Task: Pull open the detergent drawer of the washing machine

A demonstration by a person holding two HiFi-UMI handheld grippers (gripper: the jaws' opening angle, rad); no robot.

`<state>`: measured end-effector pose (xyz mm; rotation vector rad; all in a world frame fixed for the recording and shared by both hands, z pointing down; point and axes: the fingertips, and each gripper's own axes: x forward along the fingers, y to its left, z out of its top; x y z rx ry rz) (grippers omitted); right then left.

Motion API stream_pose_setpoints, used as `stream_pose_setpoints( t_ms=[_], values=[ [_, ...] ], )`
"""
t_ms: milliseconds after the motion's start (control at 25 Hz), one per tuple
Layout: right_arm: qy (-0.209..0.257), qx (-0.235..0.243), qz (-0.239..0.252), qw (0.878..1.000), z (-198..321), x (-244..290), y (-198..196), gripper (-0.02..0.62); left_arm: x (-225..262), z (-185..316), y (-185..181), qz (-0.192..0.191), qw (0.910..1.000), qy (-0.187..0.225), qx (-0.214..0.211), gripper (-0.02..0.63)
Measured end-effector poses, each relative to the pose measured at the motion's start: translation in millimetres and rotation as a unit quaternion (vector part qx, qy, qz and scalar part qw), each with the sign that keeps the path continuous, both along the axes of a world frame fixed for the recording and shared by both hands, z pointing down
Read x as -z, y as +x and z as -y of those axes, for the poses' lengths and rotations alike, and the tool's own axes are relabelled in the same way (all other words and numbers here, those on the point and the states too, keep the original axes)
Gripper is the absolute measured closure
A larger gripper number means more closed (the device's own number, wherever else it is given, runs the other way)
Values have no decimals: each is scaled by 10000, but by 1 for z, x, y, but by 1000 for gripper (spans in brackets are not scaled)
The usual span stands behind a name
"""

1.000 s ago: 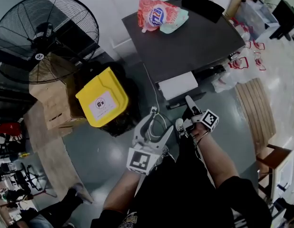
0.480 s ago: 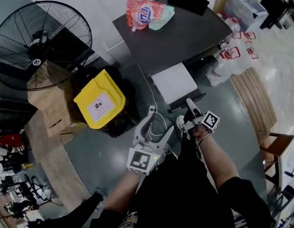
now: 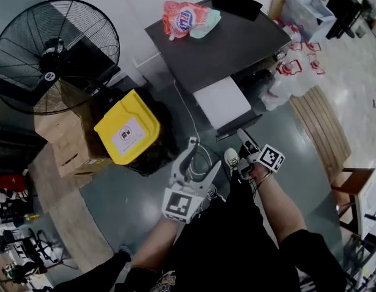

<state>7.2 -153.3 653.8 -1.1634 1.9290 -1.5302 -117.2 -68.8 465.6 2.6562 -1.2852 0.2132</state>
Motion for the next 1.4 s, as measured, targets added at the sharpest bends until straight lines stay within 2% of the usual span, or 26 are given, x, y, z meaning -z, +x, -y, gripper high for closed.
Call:
stream_pose_setpoints(
  t_ms=[40, 120, 160, 320, 440, 520, 600, 840, 960, 1120, 1200, 1400],
  values=[
    [360, 197, -212, 9989, -1, 16, -6, 374, 1, -3, 0, -20, 10000, 25, -18, 334],
    [979, 589, -827, 9900, -6, 44, -15, 574, 4, -7, 0, -59, 9999, 77, -63, 334],
    [1160, 735, -1186, 9834, -9, 55, -18, 597, 4, -9, -1, -77, 9999, 121, -83, 334],
    [1948, 1136, -2295, 9468, -24, 106, -31, 597, -1, -13, -4, -147, 9994, 297, -110, 334],
    [2667, 1417, -3055, 9030, -40, 149, -38, 597, 3, -17, 2, -220, 9993, 265, -122, 334],
    [3036, 1573, -3361, 8776, -51, 175, -42, 595, 9, -20, 11, -243, 9993, 238, -156, 334],
    [3286, 1658, -3408, 8651, -60, 198, -41, 595, 13, -22, 18, -217, 9994, 252, -129, 334],
    [3800, 1887, -3393, 8395, -72, 244, -26, 594, 18, -20, 39, -194, 9993, 301, 145, 337],
    [3960, 2091, -3428, 8258, -82, 253, -10, 594, 22, -27, 58, -162, 9990, 278, 321, 382],
    [4075, 2333, -3330, 8177, -99, 255, 15, 594, 27, -44, 88, -177, 9977, 291, 590, 479],
    [4115, 2457, -3263, 8148, -108, 254, 28, 594, 28, -55, 102, -251, 9967, 283, 719, 550],
    [4190, 2712, -3110, 8088, -130, 247, 49, 594, 20, -84, 132, -157, 9949, 224, 970, 588]
  ],
)
